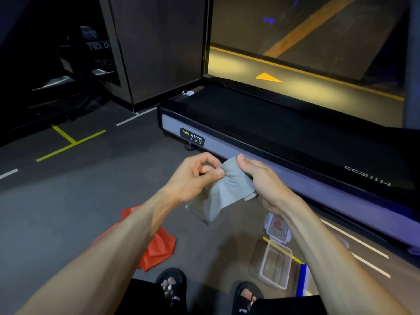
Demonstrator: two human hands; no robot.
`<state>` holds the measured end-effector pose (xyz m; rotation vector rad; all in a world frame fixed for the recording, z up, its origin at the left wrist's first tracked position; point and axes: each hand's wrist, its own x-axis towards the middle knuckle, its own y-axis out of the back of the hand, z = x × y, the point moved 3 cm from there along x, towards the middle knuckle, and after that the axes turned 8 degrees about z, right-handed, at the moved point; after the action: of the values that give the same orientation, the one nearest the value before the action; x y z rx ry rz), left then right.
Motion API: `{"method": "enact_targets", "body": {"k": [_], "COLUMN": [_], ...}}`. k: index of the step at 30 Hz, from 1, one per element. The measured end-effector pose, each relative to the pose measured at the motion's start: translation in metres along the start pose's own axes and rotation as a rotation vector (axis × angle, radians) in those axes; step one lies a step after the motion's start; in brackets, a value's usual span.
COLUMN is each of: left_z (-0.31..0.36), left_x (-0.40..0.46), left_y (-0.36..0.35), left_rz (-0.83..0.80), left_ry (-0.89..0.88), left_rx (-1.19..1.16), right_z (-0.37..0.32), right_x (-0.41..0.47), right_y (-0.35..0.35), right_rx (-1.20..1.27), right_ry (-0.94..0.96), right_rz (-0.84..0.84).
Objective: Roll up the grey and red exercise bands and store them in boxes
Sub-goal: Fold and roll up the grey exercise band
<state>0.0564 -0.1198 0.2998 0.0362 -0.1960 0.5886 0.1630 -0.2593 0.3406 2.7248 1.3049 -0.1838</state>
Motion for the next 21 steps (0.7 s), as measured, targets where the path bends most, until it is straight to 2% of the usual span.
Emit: {"method": "enact_targets", "body": {"k": [3, 6, 9, 13, 15, 18, 21], "left_z": [-0.004, -0.010, -0.015, -0.025, -0.036, -0.054, -0.060], "left_x": [0.000, 0.000, -0.002, -0.008, -0.011, -0.015, -0.018], "left_y": [-0.002, -0.005, -0.005, 0.000, 0.004, 0.011, 0.015], "left_rz": [-0.020, -0.040, -0.122, -0.324, -0.397, -0.422, -0.422], "left_ry": [-0.029, -0.027, 0.051, 0.159, 0.194, 0.230, 0.257], "left_rx": [0.032, 0.060, 0.095, 0.154, 0.259, 0.419, 0.421], "right_z": [0.003, 0.002, 0.000, -0.005, -0.011, -0.020, -0.024], "right_x": [0.001, -0.002, -0.002, -0.002, -0.004, -0.005, -0.006], "right_y": [0.002, 0.006, 0.012, 0.017, 0.019, 0.022, 0.024], "right_rx": [-0.170, -0.327, -0.325, -0.380, -0.360, -0.353, -0.314], "right_ry": [0.043, 0.086, 0.119, 0.251, 0.270, 0.331, 0.330], "right_rz": [-0.055, -0.037, -0.010, 0.062, 0.101, 0.142, 0.193]}}
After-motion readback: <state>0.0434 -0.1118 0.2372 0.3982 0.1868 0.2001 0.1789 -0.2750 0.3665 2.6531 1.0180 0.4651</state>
